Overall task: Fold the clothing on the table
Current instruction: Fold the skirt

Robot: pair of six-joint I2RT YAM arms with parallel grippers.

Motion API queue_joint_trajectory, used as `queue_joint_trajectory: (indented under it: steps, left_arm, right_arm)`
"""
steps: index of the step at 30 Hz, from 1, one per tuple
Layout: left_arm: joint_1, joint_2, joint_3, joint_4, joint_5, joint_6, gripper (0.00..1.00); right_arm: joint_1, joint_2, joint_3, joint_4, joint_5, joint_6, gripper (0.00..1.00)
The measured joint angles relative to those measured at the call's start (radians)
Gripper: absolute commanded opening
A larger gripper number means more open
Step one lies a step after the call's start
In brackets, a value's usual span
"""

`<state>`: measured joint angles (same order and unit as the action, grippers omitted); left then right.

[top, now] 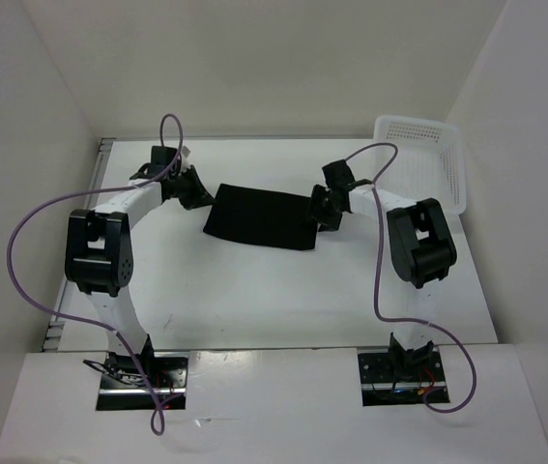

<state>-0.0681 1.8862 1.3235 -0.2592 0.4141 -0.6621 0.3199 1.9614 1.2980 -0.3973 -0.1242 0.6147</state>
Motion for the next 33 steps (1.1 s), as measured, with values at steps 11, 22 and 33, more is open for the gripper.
queue_joint_trajectory:
  steps: [11, 22, 33]
  left_arm:
    - [-0.087, 0.081, 0.095, -0.039, -0.168, 0.043, 0.00]
    - [-0.158, 0.129, 0.131, -0.121, -0.390, 0.088, 0.00]
    - [-0.152, 0.153, 0.096, -0.113, -0.456, 0.087, 0.00]
  right_arm:
    - [-0.004, 0.027, 0.025, 0.031, -0.052, 0.000, 0.61]
    - [-0.019, 0.027, 0.025, 0.031, -0.060, -0.004, 0.61]
    - [-0.030, 0.027, 0.021, 0.032, -0.071, -0.007, 0.62]
